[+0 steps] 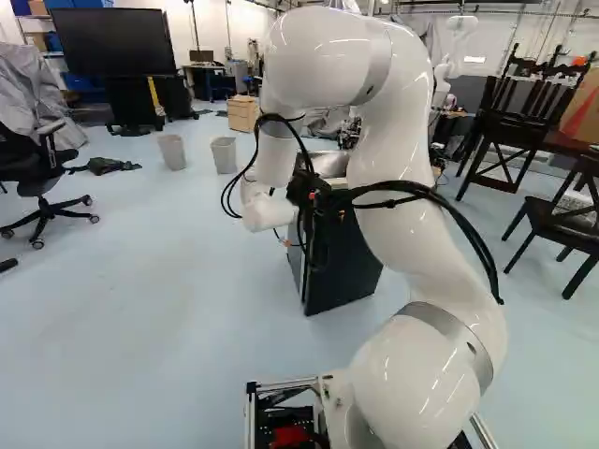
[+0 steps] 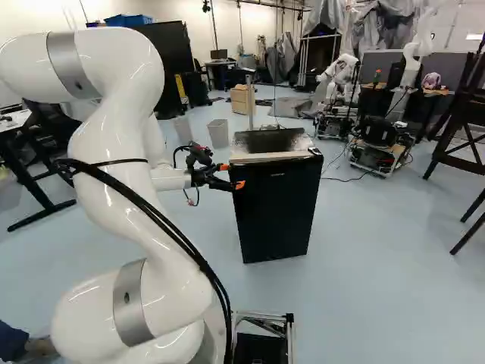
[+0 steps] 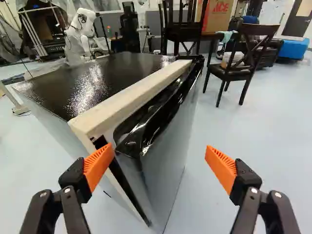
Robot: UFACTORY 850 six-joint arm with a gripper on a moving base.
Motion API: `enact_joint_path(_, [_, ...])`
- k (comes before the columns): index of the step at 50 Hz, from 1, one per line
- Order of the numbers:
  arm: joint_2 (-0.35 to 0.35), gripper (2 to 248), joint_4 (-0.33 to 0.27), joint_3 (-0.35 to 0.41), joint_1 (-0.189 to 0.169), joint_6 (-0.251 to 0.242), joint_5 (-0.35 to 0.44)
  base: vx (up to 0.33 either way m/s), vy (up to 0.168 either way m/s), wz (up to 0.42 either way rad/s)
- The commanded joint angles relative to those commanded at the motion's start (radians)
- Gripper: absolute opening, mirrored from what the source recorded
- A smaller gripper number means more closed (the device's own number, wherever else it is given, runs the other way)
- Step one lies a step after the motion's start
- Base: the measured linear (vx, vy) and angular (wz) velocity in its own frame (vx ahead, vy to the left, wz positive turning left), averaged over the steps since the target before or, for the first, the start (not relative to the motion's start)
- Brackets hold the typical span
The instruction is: Grab a drink from the fridge
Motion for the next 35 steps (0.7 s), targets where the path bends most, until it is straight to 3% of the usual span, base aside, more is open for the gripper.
enact_joint_path(35, [0.026,247,0.051,0.047,0.014,0.0,0.0,0.0,0.0,0.0])
